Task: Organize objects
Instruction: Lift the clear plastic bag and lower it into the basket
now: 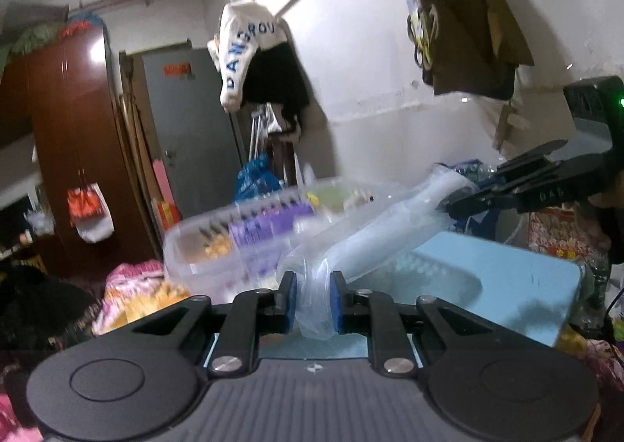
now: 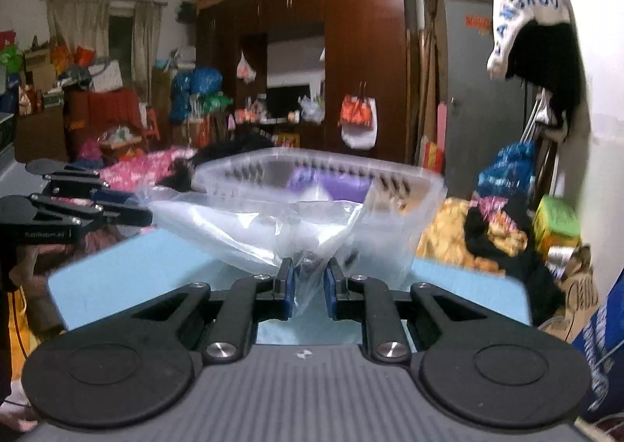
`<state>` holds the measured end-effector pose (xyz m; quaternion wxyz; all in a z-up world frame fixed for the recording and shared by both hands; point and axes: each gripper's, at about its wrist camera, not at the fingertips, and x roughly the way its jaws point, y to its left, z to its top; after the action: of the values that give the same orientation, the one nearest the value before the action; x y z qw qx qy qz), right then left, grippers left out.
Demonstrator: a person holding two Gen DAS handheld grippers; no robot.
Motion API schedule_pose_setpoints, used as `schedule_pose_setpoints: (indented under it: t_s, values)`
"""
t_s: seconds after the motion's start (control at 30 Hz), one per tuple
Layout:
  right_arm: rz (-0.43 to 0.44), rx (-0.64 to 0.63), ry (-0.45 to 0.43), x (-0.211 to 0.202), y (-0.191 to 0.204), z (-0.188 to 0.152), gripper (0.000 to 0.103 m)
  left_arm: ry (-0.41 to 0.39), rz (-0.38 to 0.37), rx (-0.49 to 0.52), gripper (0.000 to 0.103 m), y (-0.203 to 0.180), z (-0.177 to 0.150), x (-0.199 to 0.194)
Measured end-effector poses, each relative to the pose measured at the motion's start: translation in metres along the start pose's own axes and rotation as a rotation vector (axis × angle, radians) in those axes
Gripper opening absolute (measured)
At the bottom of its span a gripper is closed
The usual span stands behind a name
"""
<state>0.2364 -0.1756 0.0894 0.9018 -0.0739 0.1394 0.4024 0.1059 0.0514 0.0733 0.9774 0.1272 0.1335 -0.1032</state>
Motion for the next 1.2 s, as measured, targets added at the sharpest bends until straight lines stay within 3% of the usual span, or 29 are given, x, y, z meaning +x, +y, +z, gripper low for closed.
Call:
schedule_pose_setpoints:
  t_s: [0.13,0.3,0.53,0.73,0.8,0.83,0.87,0.9,0.93,0.97,1.1,1.2]
  values:
    - [-0.026,-0.008,-0.029,0.015,-0.004,0.033,0.018,-0.005,0.032,0.010,0.021,0.015,0.029,0.015]
    - [-0.046,0.019,0.003,0.068,-0.025,0.055,0.018,0.038,0.076,0.012,0.021,0.039,0.054,0.057]
    - [-0.063,0.053,0.071,0.114,-0.045,0.044,0.018,0.118,0.104,-0.006,0.022,0.068,0.055,0.120]
    - [-0.080,0.056,0.095,0.119,-0.046,0.039,0.019,0.123,0.122,-0.023,0.023,0.072,0.049,0.133]
    - [-0.099,0.057,0.091,0.119,-0.047,0.038,0.025,0.124,0.146,-0.025,0.037,0.074,0.046,0.138]
    - [-0.123,0.049,0.082,0.119,-0.046,0.039,0.041,0.125,0.164,-0.021,0.039,0.073,0.045,0.140]
    - [-0.144,0.039,0.073,0.117,-0.046,0.040,0.063,0.128,0.180,-0.017,0.048,0.074,0.042,0.142]
    - [-0.157,0.036,0.055,0.114,-0.046,0.039,0.075,0.128,0.196,-0.018,0.057,0.074,0.040,0.142]
    - [-0.169,0.041,0.032,0.110,-0.047,0.038,0.095,0.122,0.212,-0.021,0.062,0.074,0.038,0.140]
    - [-0.185,0.051,0.007,0.105,-0.049,0.038,0.103,0.113,0.224,-0.025,0.068,0.074,0.037,0.138]
    - [-0.150,0.085,-0.009,0.093,-0.049,0.040,0.103,0.062,0.229,-0.113,0.086,0.075,0.039,0.124]
    - [-0.141,0.068,-0.010,0.088,-0.043,0.041,0.103,0.038,0.211,-0.182,0.088,0.076,0.038,0.113]
